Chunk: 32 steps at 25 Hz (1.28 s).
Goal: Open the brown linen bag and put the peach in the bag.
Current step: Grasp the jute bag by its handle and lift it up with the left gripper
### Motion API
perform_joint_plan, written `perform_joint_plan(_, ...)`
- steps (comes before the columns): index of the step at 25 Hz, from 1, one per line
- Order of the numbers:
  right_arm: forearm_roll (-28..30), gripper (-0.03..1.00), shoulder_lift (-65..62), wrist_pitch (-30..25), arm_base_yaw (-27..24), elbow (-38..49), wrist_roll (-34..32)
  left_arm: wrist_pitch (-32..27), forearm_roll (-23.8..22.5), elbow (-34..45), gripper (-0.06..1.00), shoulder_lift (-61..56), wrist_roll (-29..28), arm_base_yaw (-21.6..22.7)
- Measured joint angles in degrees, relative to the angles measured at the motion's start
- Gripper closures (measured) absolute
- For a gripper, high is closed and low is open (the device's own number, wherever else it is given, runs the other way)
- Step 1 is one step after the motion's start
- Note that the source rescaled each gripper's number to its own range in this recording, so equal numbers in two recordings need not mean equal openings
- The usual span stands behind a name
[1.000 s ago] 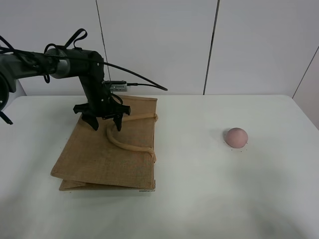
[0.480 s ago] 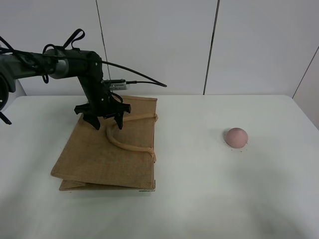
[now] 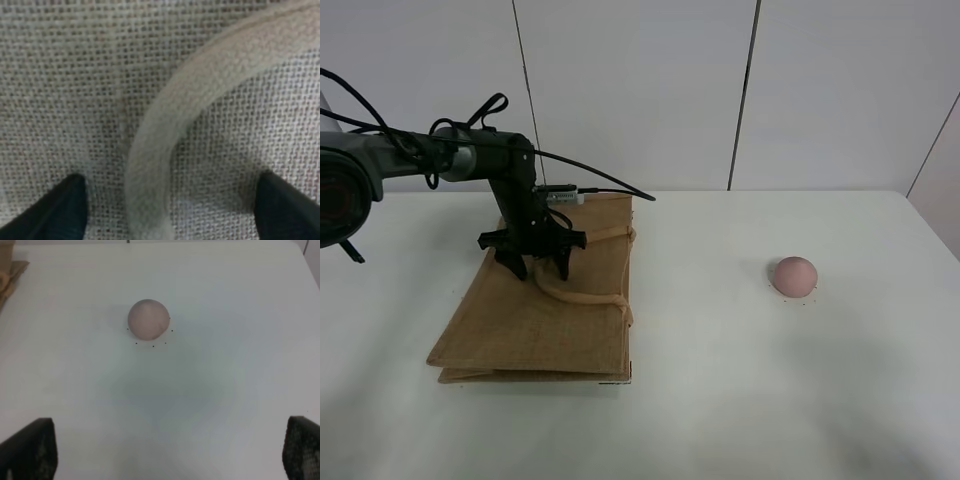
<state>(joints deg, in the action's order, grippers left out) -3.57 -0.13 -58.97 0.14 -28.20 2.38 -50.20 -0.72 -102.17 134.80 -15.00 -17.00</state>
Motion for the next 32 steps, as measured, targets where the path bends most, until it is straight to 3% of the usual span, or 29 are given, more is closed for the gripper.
perform_joint_plan(4, 0.0, -0.03, 0.0, 0.0, 0.0, 0.0, 0.0, 0.1, -0.5, 0.0, 0.17, 0.2, 0.1, 0.0)
perform_joint_plan(6, 0.0, -0.03, 0.0, 0.0, 0.0, 0.0, 0.0, 0.2, -0.3, 0.0, 0.35, 0.2, 0.1, 0.0)
perform_joint_plan(10, 0.0, -0.03, 0.0, 0.0, 0.0, 0.0, 0.0, 0.1, -0.3, -0.1, 0.83, 0.2, 0.2, -0.2)
perform_joint_plan(11, 0.0, -0.03, 0.0, 0.0, 0.0, 0.0, 0.0, -0.4, -0.3, -0.5, 0.88, 0.2, 0.3, -0.2)
perform_joint_plan(19, 0.0, -0.03, 0.0, 0.0, 0.0, 0.0, 0.0, -8.5, -0.5, -7.1, 0.93, -0.8, 1.3, -0.2)
perform_joint_plan(25, 0.0, -0.03, 0.0, 0.0, 0.0, 0.0, 0.0, -13.4, -0.4, -12.9, 0.94, -10.0, 2.6, -0.2)
perform_joint_plan(32, 0.0, -0.03, 0.0, 0.0, 0.0, 0.0, 0.0, -15.8, 0.7, -13.3, 0.94, -22.5, 3.4, -0.2)
